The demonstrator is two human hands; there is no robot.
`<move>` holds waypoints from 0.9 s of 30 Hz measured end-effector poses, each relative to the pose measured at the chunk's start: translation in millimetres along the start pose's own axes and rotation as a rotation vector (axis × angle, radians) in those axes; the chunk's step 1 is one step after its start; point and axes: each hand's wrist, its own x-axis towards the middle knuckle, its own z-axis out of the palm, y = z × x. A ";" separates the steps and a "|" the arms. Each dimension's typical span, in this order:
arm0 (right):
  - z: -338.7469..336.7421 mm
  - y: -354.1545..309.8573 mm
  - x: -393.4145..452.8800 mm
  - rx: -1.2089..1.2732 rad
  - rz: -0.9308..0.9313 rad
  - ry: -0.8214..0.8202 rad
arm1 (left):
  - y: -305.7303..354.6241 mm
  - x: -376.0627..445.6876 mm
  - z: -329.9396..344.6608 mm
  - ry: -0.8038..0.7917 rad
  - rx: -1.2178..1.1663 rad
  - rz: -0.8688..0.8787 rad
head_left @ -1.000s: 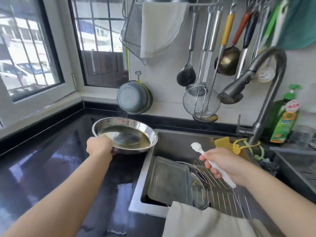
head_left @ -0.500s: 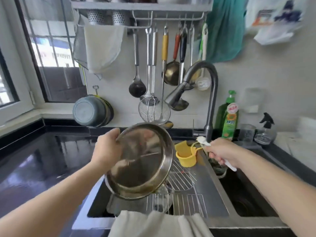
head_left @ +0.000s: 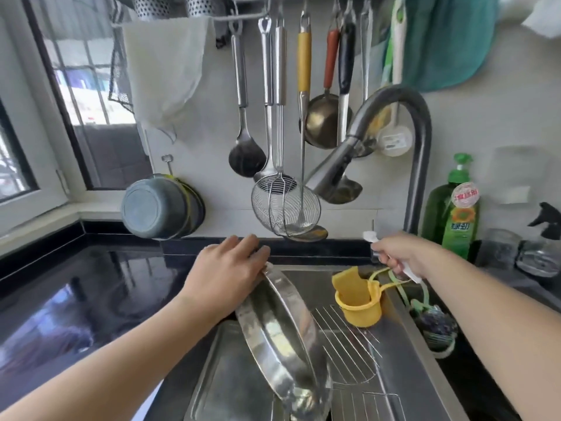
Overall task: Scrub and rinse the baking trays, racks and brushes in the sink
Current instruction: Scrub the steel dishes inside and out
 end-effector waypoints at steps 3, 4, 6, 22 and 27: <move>15.2 1.7 10.4 0.009 -0.008 -0.031 | 3.9 -7.6 13.7 -0.084 -0.076 -0.043; 18.5 2.5 13.0 -0.001 -0.025 -0.023 | 4.4 -8.8 15.2 -0.104 -0.110 -0.072; 19.5 3.9 14.1 -0.032 -0.048 0.002 | 5.9 -8.4 16.4 -0.122 -0.171 -0.125; 34.5 5.4 7.9 -0.660 -0.374 0.306 | 28.2 -9.7 9.4 -0.198 -0.317 -0.116; 35.7 4.5 6.3 -0.984 -0.404 0.250 | 20.0 -15.1 6.7 -0.163 -0.441 -0.198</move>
